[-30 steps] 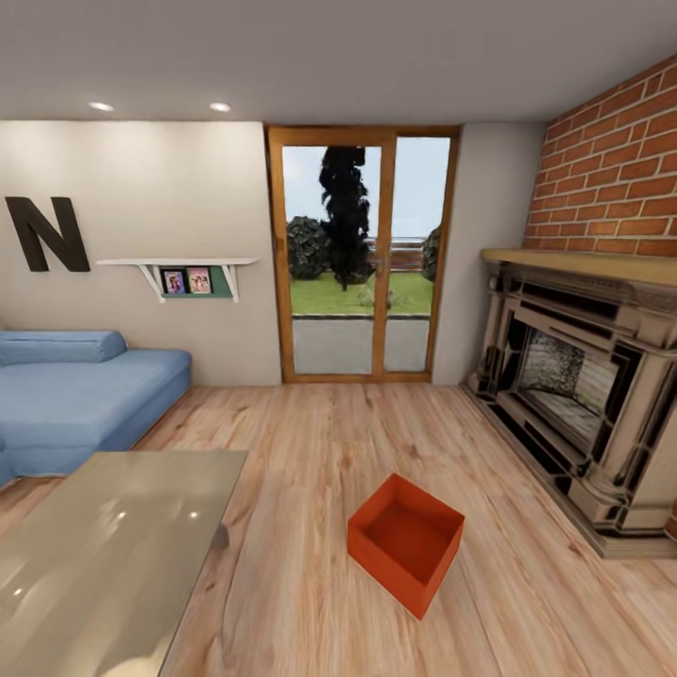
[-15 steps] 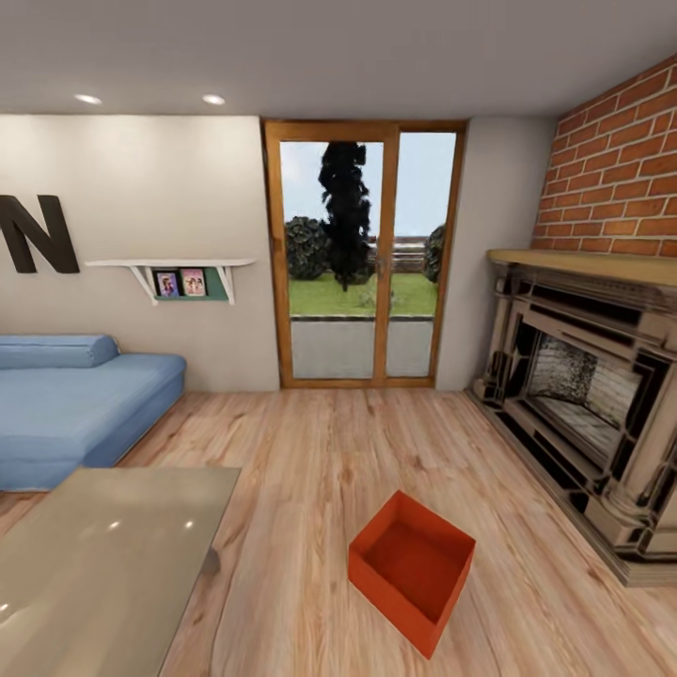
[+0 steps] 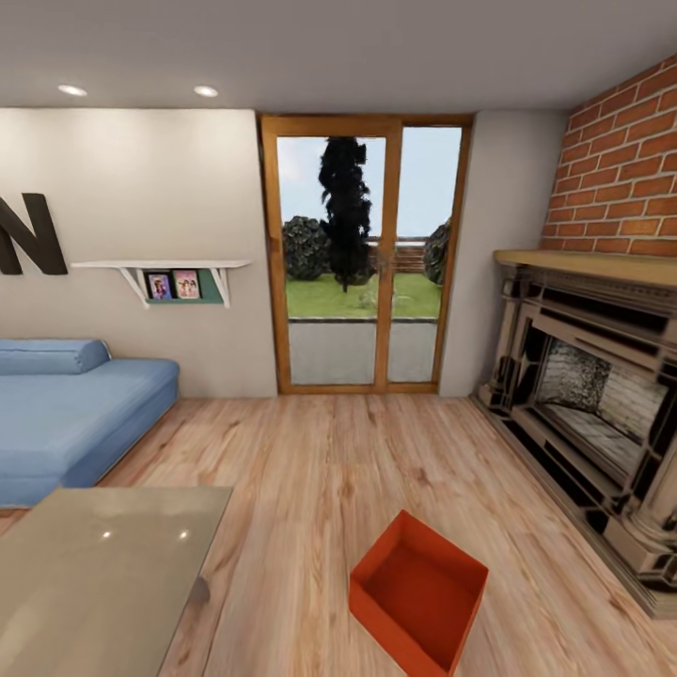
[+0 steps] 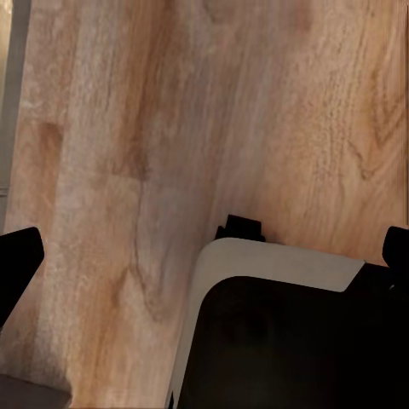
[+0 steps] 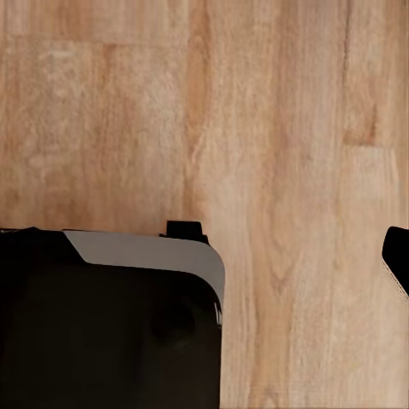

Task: Move the two storage containers from the living room to the garage. In the garage, place one container on the floor and stack the other container on top of it (either order is fine).

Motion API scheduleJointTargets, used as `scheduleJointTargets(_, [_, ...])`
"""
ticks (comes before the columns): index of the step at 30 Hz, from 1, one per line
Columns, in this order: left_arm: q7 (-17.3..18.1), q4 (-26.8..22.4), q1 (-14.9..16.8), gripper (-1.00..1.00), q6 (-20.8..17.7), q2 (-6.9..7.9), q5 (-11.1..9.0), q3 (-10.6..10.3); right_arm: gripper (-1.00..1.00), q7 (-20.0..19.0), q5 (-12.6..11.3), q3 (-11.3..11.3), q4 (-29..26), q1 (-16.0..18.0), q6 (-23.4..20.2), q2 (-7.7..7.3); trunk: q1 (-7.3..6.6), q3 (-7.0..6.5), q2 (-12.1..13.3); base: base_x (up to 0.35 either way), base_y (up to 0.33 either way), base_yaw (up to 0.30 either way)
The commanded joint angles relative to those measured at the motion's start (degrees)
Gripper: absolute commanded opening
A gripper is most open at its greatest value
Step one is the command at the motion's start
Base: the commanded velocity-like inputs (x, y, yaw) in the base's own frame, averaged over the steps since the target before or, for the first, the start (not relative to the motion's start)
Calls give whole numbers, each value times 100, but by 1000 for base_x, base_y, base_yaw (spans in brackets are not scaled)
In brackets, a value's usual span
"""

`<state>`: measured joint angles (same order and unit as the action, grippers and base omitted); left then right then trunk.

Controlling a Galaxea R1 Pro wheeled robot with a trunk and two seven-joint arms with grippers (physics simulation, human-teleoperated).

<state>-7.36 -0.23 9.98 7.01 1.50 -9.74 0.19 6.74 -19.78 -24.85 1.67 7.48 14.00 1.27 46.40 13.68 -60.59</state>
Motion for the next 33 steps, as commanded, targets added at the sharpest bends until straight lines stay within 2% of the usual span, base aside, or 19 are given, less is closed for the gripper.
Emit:
scheduleJointTargets(1, [-3,5,4,100,20,0,-36,-2,100,7,-43,-48,18,8,31,4,4,7,-4,321,0,0])
scheduleJointTargets(33, [-3,5,4,100,29,0,-36,-2,100,0,-8,-114,18,8,32,-4,4,7,-4,321,70,0])
